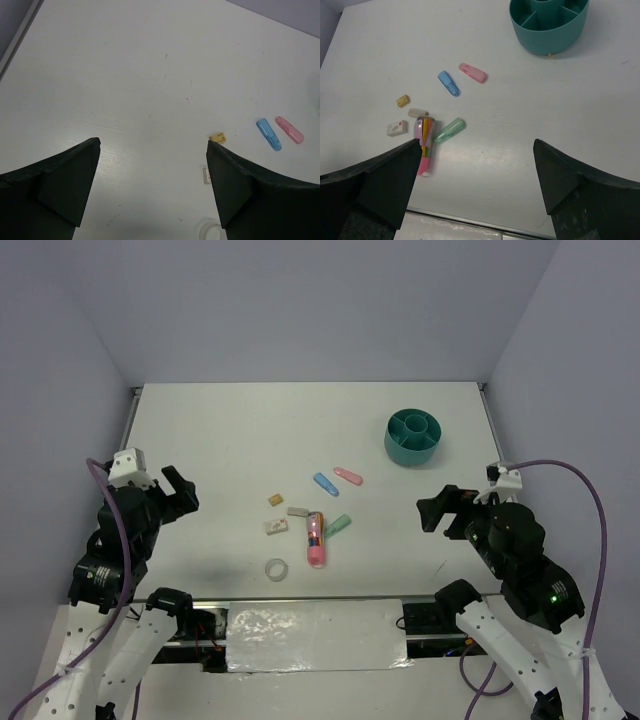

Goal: Sort the stationery into containers
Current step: Pick up the stationery from the center of the board.

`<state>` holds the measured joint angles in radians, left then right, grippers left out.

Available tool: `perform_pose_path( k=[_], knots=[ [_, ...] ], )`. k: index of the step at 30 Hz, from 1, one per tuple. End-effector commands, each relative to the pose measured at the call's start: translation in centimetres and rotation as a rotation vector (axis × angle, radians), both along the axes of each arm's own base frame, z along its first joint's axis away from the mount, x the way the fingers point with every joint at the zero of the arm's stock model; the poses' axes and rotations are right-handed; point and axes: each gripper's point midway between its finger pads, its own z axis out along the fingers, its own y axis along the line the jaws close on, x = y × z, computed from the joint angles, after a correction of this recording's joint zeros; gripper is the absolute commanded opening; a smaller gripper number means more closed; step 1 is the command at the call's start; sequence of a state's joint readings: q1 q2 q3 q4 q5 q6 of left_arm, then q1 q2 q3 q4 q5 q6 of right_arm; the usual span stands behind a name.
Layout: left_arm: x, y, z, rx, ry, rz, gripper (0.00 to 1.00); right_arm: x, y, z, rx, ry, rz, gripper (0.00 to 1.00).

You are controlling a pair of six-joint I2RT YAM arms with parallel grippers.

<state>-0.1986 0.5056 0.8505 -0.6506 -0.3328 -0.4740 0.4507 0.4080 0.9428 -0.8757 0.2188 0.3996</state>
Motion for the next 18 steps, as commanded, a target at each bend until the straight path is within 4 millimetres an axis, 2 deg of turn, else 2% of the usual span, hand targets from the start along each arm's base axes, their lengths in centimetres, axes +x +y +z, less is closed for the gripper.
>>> perform_pose_path(
  k=[1, 7, 12, 16, 18],
  knots=[
    [0.5, -0.2, 1.0, -0.001, -0.046, -0.012, 0.99, -0.1, 0.3, 0.0, 0.015, 0.014, 0.009, 1.0],
    [1.0, -1.5, 0.6, -0.011, -0.032, -0.084, 0.99, -0.9, 0.2, 0.6, 0.038, -0.023, 0.024, 1.0],
    [1.9, -2.6, -0.7, -0.062, 0.045, -0.104, 0.99, -1.2, 1.9, -0.6, 0.058, 0.005, 0.114, 1.0],
    [3.0, -5.1, -2.9, -0.12, 0.152, -0.166, 0.99, -1.1, 3.0, -1.4, 0.072, 0.041, 0.157, 1.0],
    [3.4, -8.1, -4.0, -0.129, 0.216, -0.206, 0.99, -0.9, 3.3, -2.0, 0.074, 0.059, 0.167, 1.0]
  ],
)
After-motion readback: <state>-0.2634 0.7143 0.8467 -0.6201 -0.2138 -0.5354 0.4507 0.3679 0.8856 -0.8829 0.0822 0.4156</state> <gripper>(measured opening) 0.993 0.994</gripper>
